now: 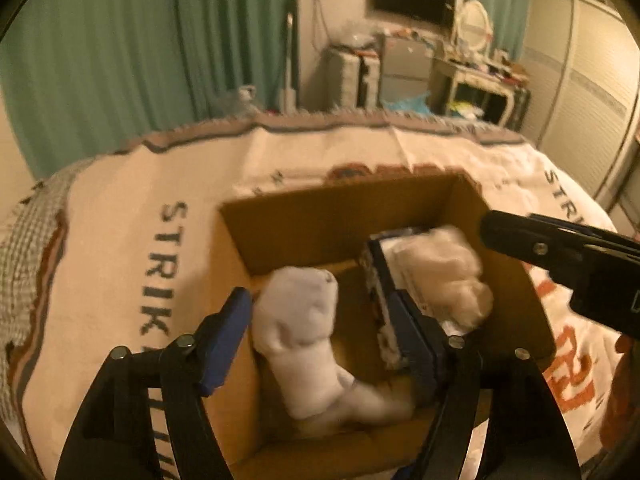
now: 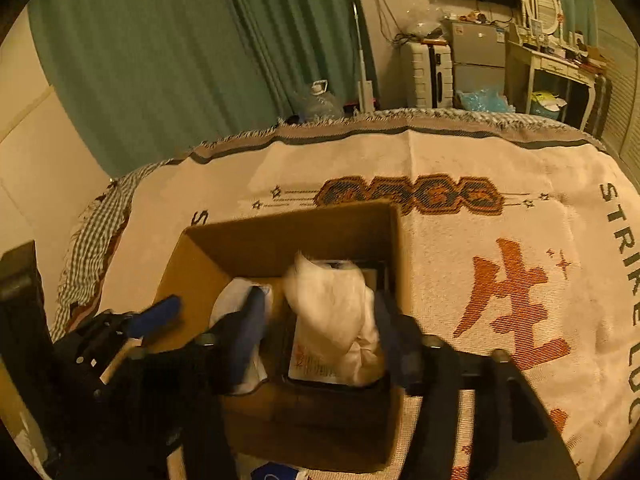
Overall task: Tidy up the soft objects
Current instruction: 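Lower sock and cloth into the box and open both tools, then grasp the white sock with the right tool while the left tool grasps the white tissue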
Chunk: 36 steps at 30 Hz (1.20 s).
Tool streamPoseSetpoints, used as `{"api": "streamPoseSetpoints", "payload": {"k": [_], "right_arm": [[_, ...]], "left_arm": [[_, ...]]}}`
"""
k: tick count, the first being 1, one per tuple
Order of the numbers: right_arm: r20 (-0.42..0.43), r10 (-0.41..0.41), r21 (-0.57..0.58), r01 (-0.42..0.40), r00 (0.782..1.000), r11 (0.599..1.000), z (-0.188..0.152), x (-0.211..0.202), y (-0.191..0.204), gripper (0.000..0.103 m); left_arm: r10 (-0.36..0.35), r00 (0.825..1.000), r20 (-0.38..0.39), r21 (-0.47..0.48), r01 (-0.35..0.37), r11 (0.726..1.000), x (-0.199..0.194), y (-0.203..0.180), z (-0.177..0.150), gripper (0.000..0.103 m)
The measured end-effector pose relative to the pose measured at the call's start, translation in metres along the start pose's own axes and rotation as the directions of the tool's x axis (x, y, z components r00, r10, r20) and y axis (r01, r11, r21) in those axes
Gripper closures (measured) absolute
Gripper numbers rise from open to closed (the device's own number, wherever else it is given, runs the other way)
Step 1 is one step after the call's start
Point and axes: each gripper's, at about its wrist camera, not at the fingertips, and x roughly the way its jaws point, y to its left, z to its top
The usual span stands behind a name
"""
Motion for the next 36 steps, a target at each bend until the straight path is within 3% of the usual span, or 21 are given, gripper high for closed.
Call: {"api": "streamPoseSetpoints", "payload": {"k": [5,10,11,12,13,16,21,27,32,36], "right_arm": [[0.062,-0.025,0.008,0.025,0.998,1.000,0.011,-0.058,0.002,0.029],[0.155,-0.053,-0.032,0.058,0.987,0.998,0.022,-0.149,0.018,0.023],[0.181,-0.057,-0.041,0.066,0.982,0.997,0.023,-0.172,0.023,0.022],[0.209,-0.065,-0.051,0.077,0.976,0.996,0.022,-0.195,0.027,0.021],[0.224,-0.069,-0.057,0.083,0.972,0.995,0.021,-0.210,0.030,0.017],[0.258,-0.073,-0.078,0.097,0.963,0.992,0.015,-0.260,0.041,0.010],[0.267,-0.102,-0.113,0.136,0.958,0.984,-0.011,-0.310,0.052,0.008],[0.220,-0.093,-0.128,0.123,0.971,0.984,-0.059,-0.309,0.051,0.007],[0.117,-0.127,-0.146,0.143,0.985,0.979,-0.104,-0.256,0.042,0.007],[0.019,-0.126,-0.181,0.127,0.992,0.975,-0.142,-0.196,0.031,0.007]], "left_arm": [[0.022,0.997,0.074,-0.002,-0.022,1.000,-0.058,0.003,0.016,0.031],[0.037,0.976,0.214,-0.021,-0.034,0.999,-0.159,0.007,0.035,0.030],[0.041,0.970,0.239,-0.021,-0.037,0.999,-0.179,0.007,0.037,0.029],[0.044,0.966,0.255,-0.022,-0.040,0.999,-0.191,0.007,0.038,0.019],[0.056,0.957,0.285,-0.025,-0.051,0.998,-0.214,0.007,0.037,0.011],[0.065,0.935,0.349,-0.029,-0.059,0.998,-0.261,0.008,0.032,0.011],[0.083,0.927,0.365,-0.031,-0.077,0.997,-0.305,0.008,0.006,0.011],[0.111,0.938,0.329,-0.031,-0.106,0.994,-0.301,0.007,-0.035,0.011],[0.143,0.967,0.209,-0.094,-0.125,0.988,-0.249,0.015,-0.070,0.011],[0.113,0.985,0.131,-0.114,-0.098,0.989,-0.209,0.012,-0.098,0.011]]}}
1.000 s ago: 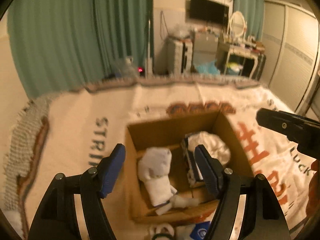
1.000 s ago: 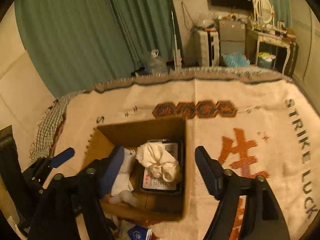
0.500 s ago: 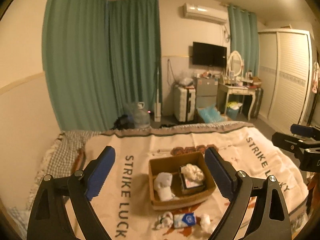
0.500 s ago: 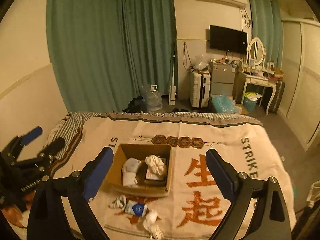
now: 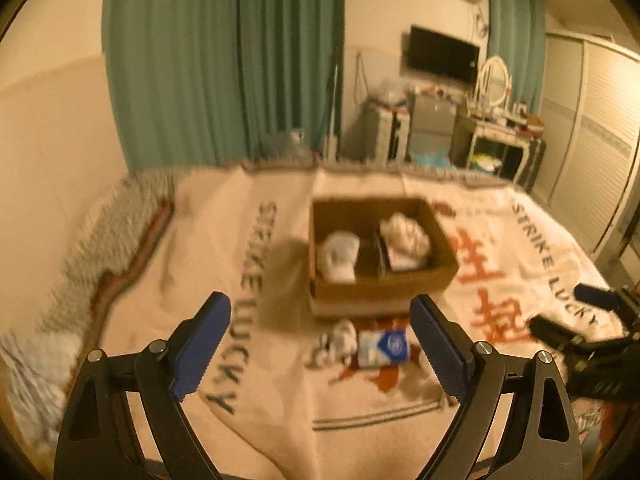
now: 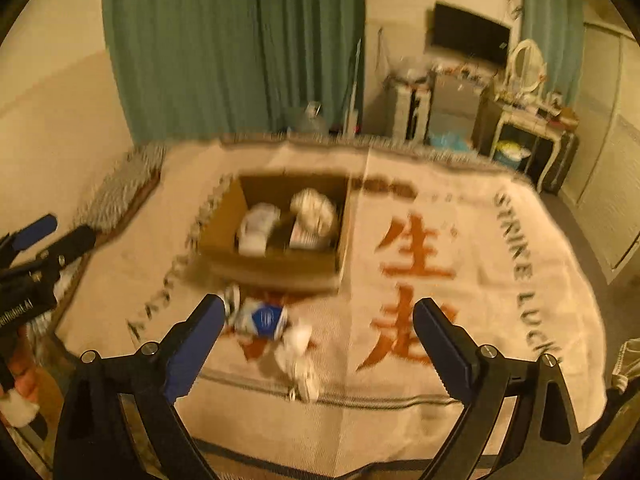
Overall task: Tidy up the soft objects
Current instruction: 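Grasp the white sock with the right tool while the left tool grasps the white tissue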
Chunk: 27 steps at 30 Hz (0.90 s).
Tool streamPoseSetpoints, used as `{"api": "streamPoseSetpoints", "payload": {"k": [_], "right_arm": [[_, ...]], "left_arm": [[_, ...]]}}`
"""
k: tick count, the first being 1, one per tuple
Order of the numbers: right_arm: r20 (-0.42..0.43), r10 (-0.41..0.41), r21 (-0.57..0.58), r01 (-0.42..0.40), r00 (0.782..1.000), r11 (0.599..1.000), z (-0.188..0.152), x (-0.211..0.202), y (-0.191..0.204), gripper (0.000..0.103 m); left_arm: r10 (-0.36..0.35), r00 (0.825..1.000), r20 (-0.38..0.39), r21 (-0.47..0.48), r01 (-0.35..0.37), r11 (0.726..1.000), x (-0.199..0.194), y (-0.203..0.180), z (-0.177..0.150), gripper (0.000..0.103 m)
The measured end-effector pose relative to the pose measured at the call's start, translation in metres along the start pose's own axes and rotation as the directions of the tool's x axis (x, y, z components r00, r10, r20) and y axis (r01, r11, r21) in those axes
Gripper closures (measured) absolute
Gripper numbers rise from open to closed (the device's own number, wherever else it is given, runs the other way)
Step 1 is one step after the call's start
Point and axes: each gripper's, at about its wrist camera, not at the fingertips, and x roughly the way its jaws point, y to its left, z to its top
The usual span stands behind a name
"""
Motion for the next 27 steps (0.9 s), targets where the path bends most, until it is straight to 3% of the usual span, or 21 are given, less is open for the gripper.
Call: {"api": "streamPoseSetpoints", "payload": {"k": [3,5,7,12,16,27], "right_arm": [[-0.070,0.053,-0.017,-0.055,0.996,0.998,-0.027,0.042,0.004,0.009],[-0.148,0.077,-0.026,-0.082,0.986,0.996,-0.046,0.074,0.008,0.018],[-0.196,0.077,-0.045,-0.087,0.978,0.995,-0.061,0.097,0.013,0.021],[-0.312,0.025,-0.069,-0.049,0.950,0.996,-0.084,0.148,0.014,0.033],[-0.362,0.041,-0.038,-0.059,0.931,0.998,-0.093,0.162,0.007,0.076],[-0.257,0.035,0.028,-0.029,0.966,0.999,-0.078,0.117,-0.038,0.079]], "left_arm": [[0.019,0.999,-0.042,0.013,-0.018,1.000,0.028,-0.007,-0.029,0.011],[0.019,0.998,-0.068,0.019,-0.018,1.000,0.039,-0.010,-0.042,0.011],[-0.009,0.994,-0.113,0.009,0.010,1.000,0.058,-0.014,-0.054,0.011],[0.006,0.982,-0.190,0.008,-0.005,1.000,0.085,-0.026,-0.071,0.011],[-0.003,0.970,-0.244,0.004,0.004,1.000,0.099,-0.032,-0.074,0.011],[-0.061,0.962,-0.267,0.053,0.078,0.996,0.096,-0.078,-0.082,0.012]]}}
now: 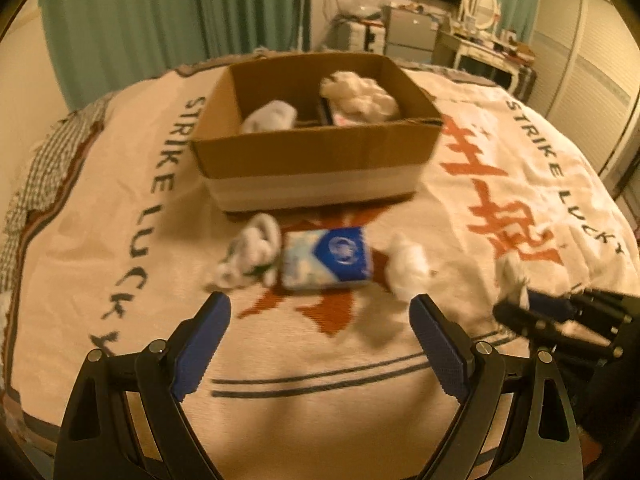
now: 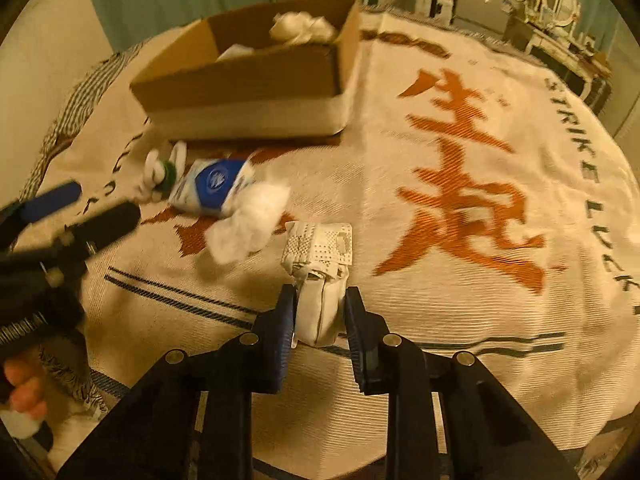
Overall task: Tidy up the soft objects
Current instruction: 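Grasp the white sock with the right tool while the left tool grasps the white tissue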
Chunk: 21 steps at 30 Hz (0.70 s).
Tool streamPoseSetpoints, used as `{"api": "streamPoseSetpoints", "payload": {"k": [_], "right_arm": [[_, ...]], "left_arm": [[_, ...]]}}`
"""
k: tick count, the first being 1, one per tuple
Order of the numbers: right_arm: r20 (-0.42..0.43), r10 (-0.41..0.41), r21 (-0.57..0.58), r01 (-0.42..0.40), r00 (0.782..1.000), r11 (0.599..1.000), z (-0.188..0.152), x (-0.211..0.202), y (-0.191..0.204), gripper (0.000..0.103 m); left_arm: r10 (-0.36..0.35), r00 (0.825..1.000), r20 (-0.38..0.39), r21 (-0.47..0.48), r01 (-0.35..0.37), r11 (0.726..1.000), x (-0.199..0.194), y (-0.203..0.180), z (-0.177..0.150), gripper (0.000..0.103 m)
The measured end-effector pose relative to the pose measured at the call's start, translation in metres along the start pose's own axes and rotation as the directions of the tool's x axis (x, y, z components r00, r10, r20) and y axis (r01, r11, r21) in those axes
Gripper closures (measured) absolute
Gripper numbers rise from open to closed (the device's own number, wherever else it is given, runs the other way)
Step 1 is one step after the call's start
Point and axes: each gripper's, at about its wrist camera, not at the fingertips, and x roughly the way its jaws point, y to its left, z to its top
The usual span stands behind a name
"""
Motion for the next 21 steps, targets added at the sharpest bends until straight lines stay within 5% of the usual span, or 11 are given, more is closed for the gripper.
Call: {"api": "streamPoseSetpoints", "payload": {"k": [6,11,21], "right_arm": [[-0.001,-0.001,0.065,0.001,1.000,0.998,0.006,0.003,-0.031,0.079],[0.003,0.007,0.095,-0.008,1.000,0.995,0.014,0.012,-0.050,0.079],[0.003,0.030,0.120,-0.030,1.000,0.992,0.023,0.027,-0.064,0.079]], "left_arm": [[-0.019,1.000,-0.003,0.024,0.019,1.000,0.016,-0.028,0.003,0.013],[-0.041,0.999,-0.022,0.038,0.042,0.998,0.043,-0.047,0.010,0.025],[-0.062,0.995,-0.075,0.091,0.069,0.993,0.084,-0.070,0.012,0.074]]}}
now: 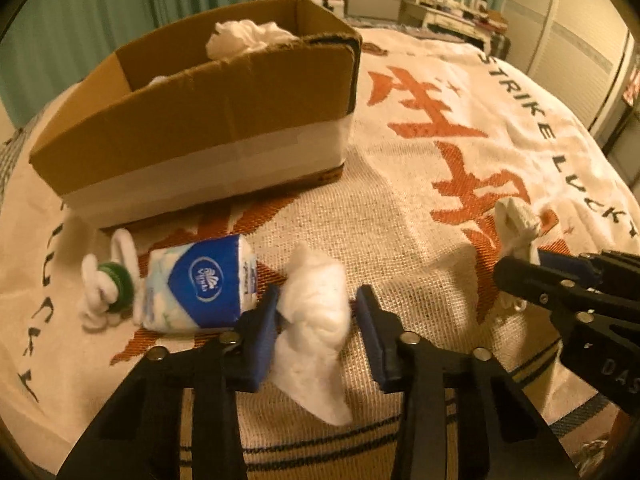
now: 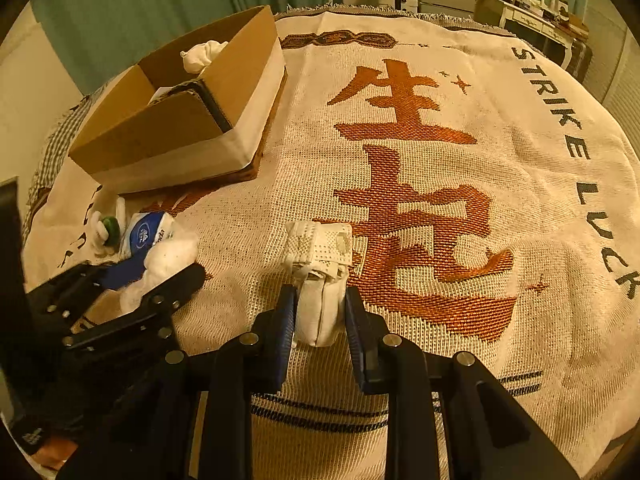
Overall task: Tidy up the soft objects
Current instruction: 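Grasp the white sock with the right tool while the left tool grasps the white tissue, then drop sock and tissue into the box and open both tools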
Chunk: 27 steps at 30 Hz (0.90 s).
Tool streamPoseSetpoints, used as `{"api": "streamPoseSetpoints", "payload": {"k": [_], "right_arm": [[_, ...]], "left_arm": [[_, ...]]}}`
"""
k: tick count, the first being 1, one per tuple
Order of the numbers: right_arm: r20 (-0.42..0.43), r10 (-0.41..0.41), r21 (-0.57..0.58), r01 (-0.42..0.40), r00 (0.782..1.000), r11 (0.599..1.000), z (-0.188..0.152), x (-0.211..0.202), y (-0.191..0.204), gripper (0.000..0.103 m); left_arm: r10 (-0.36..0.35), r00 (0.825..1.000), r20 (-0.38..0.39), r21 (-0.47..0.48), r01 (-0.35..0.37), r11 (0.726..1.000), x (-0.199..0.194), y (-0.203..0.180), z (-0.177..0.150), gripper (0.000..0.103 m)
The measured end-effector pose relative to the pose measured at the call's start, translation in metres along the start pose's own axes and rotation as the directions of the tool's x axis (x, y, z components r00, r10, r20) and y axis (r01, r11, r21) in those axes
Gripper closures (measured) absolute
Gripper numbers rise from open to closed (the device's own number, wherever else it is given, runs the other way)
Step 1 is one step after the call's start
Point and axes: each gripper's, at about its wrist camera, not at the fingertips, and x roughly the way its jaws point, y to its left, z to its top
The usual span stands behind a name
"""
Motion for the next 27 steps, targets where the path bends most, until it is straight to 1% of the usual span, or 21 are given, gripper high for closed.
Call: {"api": "streamPoseSetpoints", "payload": {"k": [3,6,9,12,15,17,20,23,27], "right_arm": [[0.002,0.007,0.007,-0.007,1.000,1.000,0.000,-0.002,0.000,0.079],[0.016,0.009,0.003,-0.009,1.000,1.000,0.002,-0.009,0.005,0.079],[0.034,0.011,-0.004,-0.011,0.999,1.000,0.002,-0.023,0.012,0.079],[0.059,0.012,-0.016,-0.011,0.998,1.000,0.001,-0.044,0.022,0.079],[0.086,0.017,-0.030,-0.014,0.996,0.999,0.001,-0.066,0.032,0.079],[0.107,0.022,-0.036,-0.018,0.994,0.999,0.001,-0.082,0.041,0.079],[0.139,0.029,-0.046,-0.023,0.990,0.999,0.002,-0.103,0.054,0.079],[0.169,0.036,-0.063,-0.025,0.985,0.998,0.005,-0.122,0.070,0.079],[0.212,0.049,-0.095,-0.030,0.976,0.995,0.019,-0.144,0.096,0.079]], "left_arm": [[-0.009,1.000,-0.002,-0.004,0.009,1.000,-0.001,0.003,-0.002,0.075],[-0.030,1.000,0.003,-0.013,0.030,0.999,-0.011,0.006,-0.003,0.076],[-0.044,0.999,0.030,0.001,0.044,0.999,-0.030,0.007,-0.006,0.076],[-0.065,0.996,0.065,0.010,0.064,0.998,-0.059,0.009,-0.007,0.076],[-0.065,0.992,0.109,0.031,0.062,0.998,-0.085,0.013,-0.005,0.076],[-0.071,0.986,0.149,0.033,0.067,0.997,-0.109,0.021,-0.004,0.076],[-0.075,0.980,0.185,0.019,0.073,0.997,-0.131,0.033,0.001,0.076],[-0.053,0.973,0.226,0.023,0.049,0.999,-0.156,0.045,0.008,0.076],[-0.057,0.956,0.286,0.037,0.049,0.998,-0.186,0.063,0.025,0.076]]}}
